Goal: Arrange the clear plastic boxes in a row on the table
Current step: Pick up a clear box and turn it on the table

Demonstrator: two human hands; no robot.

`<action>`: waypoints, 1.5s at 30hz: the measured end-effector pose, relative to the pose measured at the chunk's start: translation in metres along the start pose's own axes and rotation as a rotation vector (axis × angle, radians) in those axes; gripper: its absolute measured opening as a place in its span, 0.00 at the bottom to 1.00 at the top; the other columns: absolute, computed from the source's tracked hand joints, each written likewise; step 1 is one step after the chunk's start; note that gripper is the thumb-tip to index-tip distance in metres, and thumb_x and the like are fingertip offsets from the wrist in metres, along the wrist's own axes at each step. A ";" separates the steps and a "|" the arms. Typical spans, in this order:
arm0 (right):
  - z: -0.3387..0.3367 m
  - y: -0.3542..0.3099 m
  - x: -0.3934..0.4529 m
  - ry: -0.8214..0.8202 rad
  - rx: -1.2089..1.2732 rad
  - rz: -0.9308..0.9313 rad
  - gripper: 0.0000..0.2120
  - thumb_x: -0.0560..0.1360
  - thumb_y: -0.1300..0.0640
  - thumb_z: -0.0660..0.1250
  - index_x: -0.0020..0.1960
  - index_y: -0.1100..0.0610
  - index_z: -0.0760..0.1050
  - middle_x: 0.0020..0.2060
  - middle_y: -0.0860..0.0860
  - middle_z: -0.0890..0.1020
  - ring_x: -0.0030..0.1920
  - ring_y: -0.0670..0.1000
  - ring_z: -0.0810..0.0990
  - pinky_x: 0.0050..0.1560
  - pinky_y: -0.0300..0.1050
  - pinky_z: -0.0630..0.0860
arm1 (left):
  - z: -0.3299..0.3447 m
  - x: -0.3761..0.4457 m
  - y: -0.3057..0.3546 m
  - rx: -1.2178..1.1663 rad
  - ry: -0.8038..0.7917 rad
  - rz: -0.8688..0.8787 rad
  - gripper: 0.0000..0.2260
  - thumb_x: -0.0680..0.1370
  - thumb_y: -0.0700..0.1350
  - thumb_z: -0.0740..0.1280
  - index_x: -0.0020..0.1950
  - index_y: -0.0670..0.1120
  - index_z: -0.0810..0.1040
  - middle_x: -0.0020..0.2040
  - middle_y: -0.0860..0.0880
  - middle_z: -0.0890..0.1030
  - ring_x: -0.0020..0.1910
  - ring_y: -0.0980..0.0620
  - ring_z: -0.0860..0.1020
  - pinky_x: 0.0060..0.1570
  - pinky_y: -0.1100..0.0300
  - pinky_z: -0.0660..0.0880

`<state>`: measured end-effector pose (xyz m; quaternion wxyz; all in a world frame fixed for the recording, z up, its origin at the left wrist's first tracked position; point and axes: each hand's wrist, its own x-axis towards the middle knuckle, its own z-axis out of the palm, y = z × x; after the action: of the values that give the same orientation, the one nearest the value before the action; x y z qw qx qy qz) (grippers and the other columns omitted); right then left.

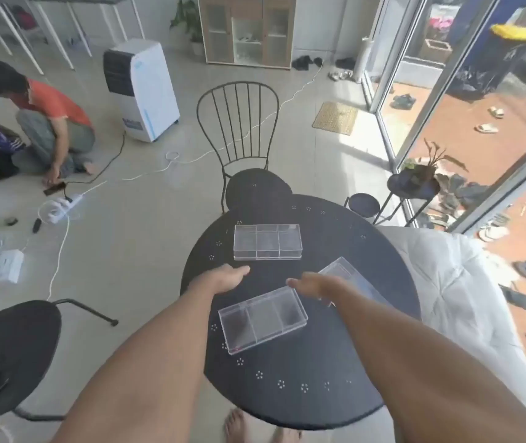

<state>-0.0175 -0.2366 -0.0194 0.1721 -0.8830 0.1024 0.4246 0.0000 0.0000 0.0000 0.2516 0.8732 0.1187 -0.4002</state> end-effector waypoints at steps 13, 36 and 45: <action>0.049 0.016 0.035 -0.131 0.770 0.202 0.37 0.84 0.29 0.48 0.79 0.53 0.72 0.73 0.59 0.81 0.56 0.61 0.82 0.53 0.52 0.80 | 0.068 0.023 -0.068 -0.836 -0.101 -0.431 0.36 0.78 0.72 0.48 0.74 0.50 0.70 0.66 0.44 0.79 0.56 0.38 0.81 0.55 0.42 0.81; 0.049 0.038 0.046 -0.016 1.182 0.323 0.22 0.84 0.41 0.64 0.60 0.61 0.77 0.53 0.59 0.79 0.44 0.59 0.80 0.45 0.51 0.81 | 0.046 0.057 -0.068 -1.096 0.076 -0.254 0.25 0.76 0.68 0.64 0.55 0.46 0.79 0.53 0.48 0.79 0.54 0.43 0.80 0.60 0.48 0.78; 0.048 0.041 0.029 -0.073 1.139 0.206 0.07 0.81 0.58 0.66 0.53 0.62 0.76 0.36 0.58 0.80 0.35 0.57 0.78 0.39 0.48 0.78 | 0.028 0.066 -0.077 -0.929 -0.099 -0.199 0.15 0.72 0.52 0.69 0.52 0.43 0.81 0.49 0.43 0.81 0.44 0.46 0.77 0.36 0.58 0.77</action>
<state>-0.0473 -0.2559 -0.0793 0.5812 -0.6216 0.3941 0.3472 -0.0069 0.0509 -0.0919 0.5811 0.6326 0.3559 -0.3681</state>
